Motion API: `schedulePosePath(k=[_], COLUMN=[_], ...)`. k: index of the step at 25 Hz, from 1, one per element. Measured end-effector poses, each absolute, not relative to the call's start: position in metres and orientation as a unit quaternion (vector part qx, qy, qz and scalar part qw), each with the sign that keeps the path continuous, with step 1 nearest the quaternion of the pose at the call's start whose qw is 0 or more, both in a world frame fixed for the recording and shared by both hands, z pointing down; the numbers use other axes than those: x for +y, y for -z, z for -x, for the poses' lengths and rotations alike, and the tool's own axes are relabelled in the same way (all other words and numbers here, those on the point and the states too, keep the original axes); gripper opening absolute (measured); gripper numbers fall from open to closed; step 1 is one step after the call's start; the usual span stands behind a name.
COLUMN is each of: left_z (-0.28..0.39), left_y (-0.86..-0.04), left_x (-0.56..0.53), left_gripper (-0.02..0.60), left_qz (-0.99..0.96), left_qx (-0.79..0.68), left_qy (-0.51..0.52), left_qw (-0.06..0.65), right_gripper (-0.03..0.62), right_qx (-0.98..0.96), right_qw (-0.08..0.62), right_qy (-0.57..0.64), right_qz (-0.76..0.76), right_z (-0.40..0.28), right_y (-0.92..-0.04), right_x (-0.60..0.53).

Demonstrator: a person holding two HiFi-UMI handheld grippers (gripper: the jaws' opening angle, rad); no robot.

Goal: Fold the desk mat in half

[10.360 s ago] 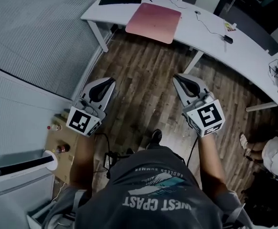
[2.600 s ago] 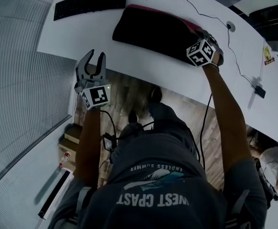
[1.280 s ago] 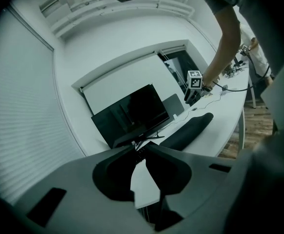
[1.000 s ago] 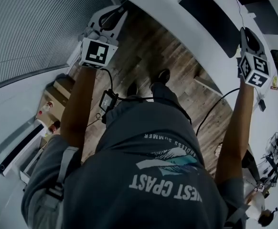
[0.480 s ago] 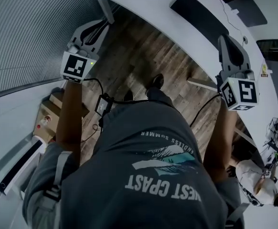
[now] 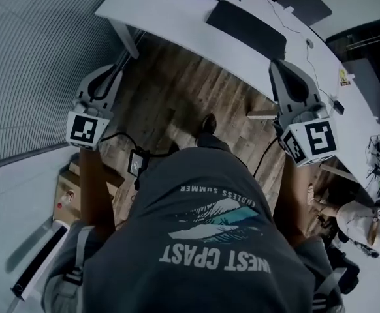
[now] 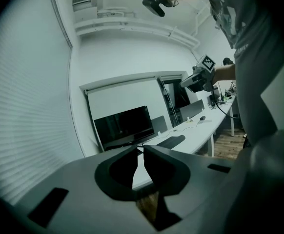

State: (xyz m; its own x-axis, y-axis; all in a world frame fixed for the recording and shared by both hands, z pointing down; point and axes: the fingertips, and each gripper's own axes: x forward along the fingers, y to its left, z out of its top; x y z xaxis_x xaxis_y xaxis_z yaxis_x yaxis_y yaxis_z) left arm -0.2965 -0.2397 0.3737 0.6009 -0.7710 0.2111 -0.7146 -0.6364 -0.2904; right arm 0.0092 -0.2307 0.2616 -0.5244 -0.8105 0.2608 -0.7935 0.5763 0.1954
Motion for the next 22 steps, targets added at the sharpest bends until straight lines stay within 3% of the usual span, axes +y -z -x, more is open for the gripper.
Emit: schedulePosePath(k=[22], left_z=[0.24], left_y=[-0.375], left_x=[-0.198], left_gripper=[0.052], left_qz=[0.928], left_qx=[0.328], left_qy=[0.156], left_qw=[0.085], right_gripper=[0.026], right_qx=[-0.829], right_qw=[0.151], right_qy=[0.01], right_qz=[-0.538], right_z=[-0.07], right_y=[-0.252], right_x=[-0.144])
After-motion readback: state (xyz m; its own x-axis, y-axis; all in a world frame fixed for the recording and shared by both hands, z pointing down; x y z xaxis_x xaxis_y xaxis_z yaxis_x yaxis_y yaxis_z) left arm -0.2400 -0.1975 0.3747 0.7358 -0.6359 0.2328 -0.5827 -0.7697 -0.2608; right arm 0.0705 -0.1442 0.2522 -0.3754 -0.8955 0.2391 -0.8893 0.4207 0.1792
